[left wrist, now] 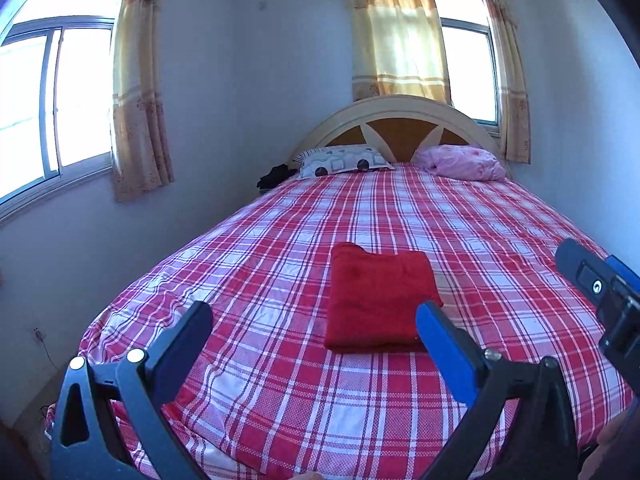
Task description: Fold small clothes
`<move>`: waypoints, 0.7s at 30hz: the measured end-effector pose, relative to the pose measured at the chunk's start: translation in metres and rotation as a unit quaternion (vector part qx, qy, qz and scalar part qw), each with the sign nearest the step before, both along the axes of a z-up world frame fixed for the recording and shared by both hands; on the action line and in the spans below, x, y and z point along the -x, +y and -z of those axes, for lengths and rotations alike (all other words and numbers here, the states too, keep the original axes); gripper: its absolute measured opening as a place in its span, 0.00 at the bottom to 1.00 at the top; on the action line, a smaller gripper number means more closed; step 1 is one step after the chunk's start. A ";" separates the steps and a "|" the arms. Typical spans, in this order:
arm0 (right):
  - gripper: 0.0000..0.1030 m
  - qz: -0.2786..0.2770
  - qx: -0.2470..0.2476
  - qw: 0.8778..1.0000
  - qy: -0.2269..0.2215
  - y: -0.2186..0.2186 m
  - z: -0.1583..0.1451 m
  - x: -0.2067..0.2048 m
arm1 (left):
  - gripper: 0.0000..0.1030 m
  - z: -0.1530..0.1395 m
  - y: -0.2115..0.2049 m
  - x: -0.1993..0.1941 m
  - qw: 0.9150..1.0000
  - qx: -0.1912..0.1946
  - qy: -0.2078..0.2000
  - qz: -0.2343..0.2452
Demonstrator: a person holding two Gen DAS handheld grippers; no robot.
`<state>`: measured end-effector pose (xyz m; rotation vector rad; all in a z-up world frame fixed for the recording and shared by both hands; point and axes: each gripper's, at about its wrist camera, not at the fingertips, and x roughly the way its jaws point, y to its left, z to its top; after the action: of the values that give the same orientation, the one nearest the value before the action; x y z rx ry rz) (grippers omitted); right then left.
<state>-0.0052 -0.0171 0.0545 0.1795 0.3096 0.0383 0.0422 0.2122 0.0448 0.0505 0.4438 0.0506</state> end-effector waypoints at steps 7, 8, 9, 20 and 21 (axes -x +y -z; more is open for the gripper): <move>0.82 -0.004 -0.003 1.000 0.006 0.001 0.002 -0.002 | 1.00 0.001 -0.001 0.000 1.000 0.001 0.004 -0.001; 0.82 -0.004 -0.004 1.000 0.007 0.000 0.003 -0.002 | 1.00 0.001 -0.001 0.000 1.000 0.000 0.005 0.000; 0.82 -0.004 -0.005 1.000 0.007 0.000 0.003 -0.002 | 1.00 0.001 -0.002 0.000 1.000 0.000 0.006 0.001; 0.82 -0.002 -0.008 1.000 0.009 -0.003 0.005 -0.002 | 1.00 0.003 -0.002 -0.002 1.000 -0.002 0.010 -0.001; 0.82 -0.002 -0.008 1.000 0.009 -0.003 0.005 -0.002 | 1.00 0.003 -0.002 -0.002 1.000 -0.002 0.010 -0.001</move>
<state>-0.0034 -0.0198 0.0497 0.1943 0.3268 0.0421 0.0442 0.2104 0.0422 0.0545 0.4641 0.0520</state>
